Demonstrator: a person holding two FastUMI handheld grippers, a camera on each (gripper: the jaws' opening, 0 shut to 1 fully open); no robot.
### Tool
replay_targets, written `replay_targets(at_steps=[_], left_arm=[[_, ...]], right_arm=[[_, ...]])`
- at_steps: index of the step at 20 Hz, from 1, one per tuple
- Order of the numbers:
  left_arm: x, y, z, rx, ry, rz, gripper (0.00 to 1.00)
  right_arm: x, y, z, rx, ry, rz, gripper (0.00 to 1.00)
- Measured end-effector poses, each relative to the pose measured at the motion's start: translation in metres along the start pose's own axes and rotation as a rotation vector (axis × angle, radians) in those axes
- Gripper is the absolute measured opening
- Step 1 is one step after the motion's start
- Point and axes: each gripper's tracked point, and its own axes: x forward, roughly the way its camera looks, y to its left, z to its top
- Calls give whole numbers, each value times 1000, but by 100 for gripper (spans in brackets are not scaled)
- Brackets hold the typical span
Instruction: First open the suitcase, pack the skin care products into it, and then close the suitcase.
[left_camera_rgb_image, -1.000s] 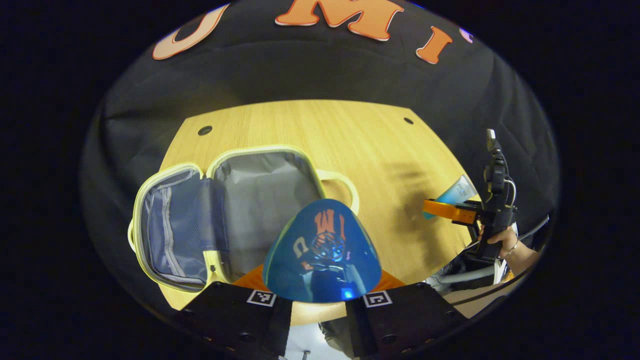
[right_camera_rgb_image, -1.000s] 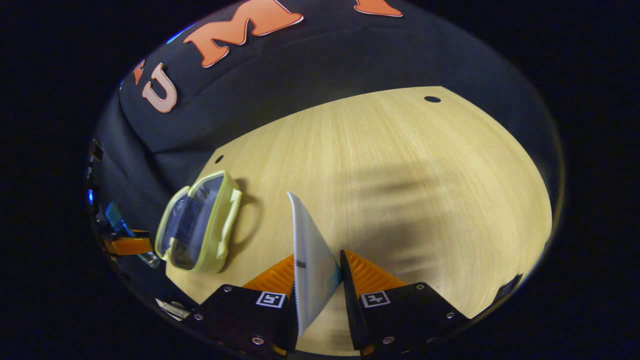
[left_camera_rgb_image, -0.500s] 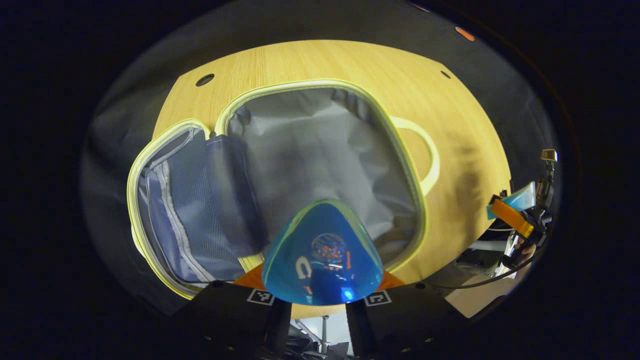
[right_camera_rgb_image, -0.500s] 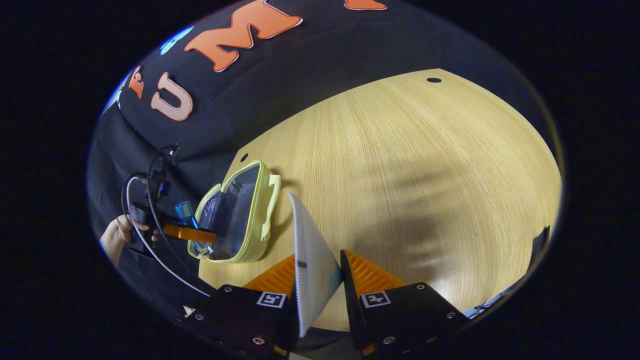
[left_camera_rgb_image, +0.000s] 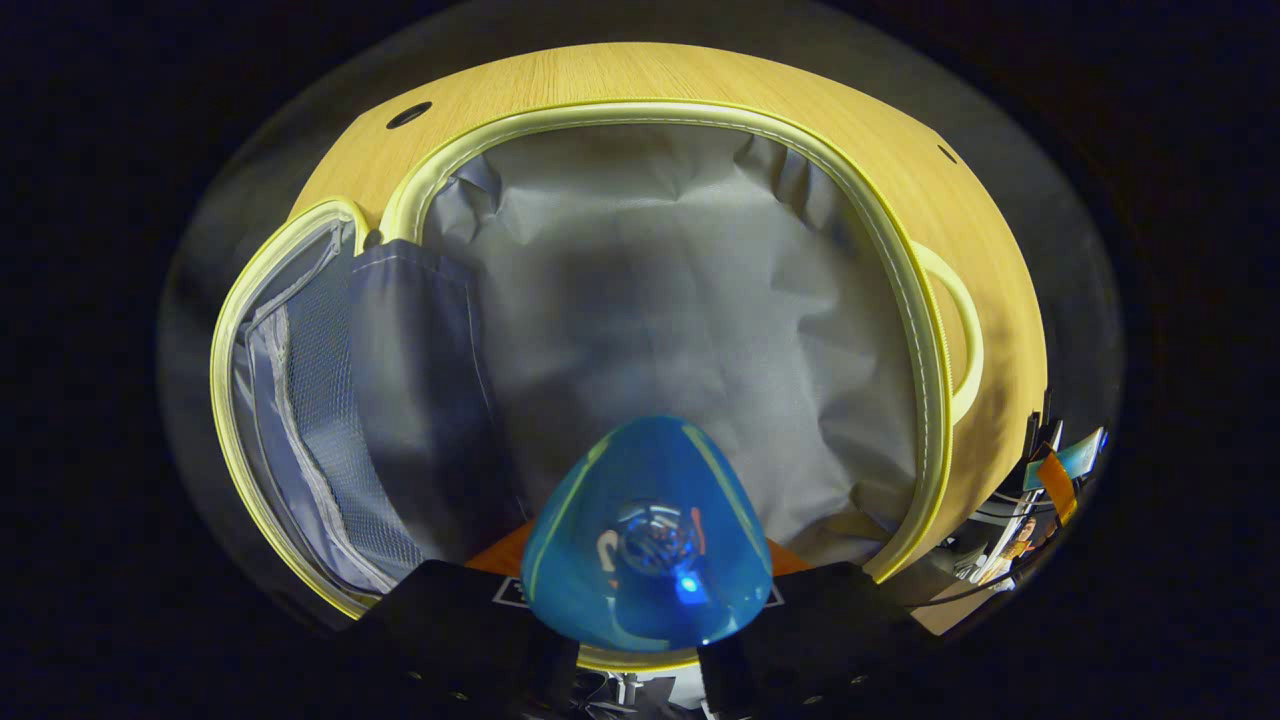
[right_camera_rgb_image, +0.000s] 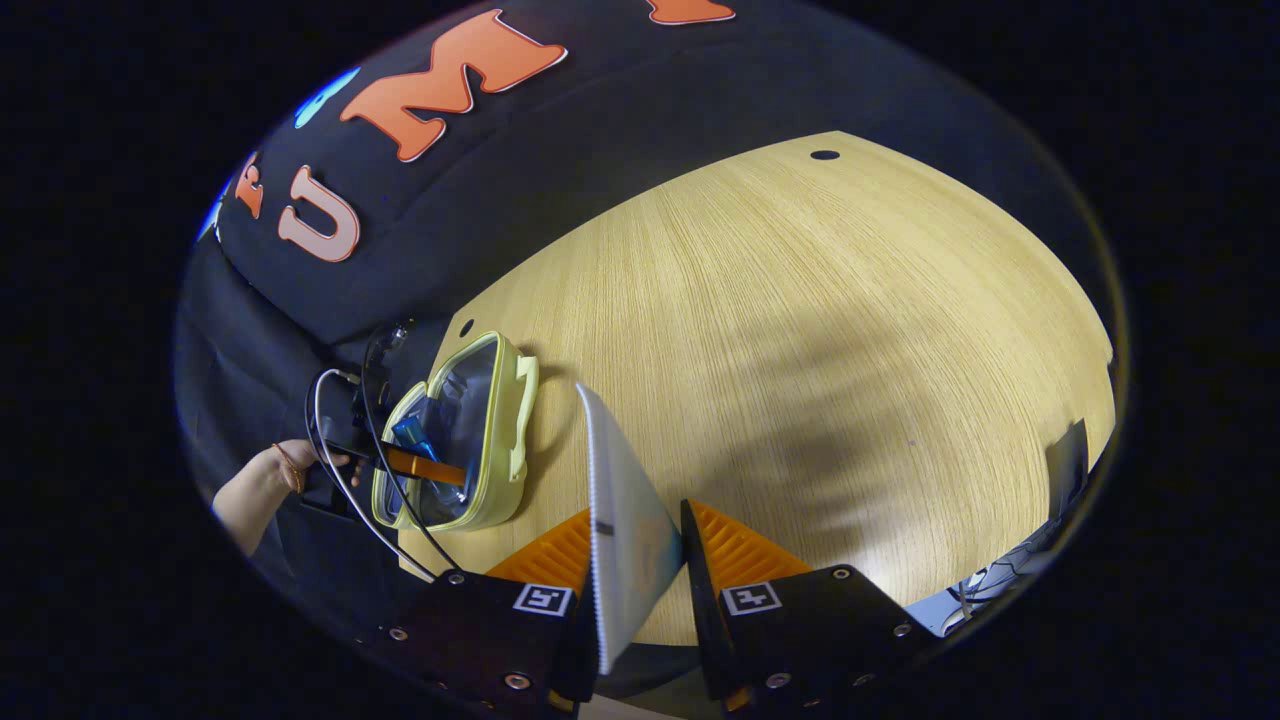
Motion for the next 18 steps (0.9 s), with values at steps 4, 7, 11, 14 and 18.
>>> replay_targets(at_steps=[4,7,11,14,18], left_arm=[[2,-2,3,-6,-2,-3,51],[-6,-21,5,-1,-32,-45,79],[-54,-24,10,85,-189,0,100],[-99,-21,4,99,-356,1,98],[-154,4,-31,-51,-520,-56,99]], right_arm=[[1,10,6,-3,-4,15,41],[-1,19,12,-52,-17,18,41],[-7,47,45,-126,-50,60,41],[-7,84,76,-170,-61,117,41],[2,150,104,-274,-28,187,41]])
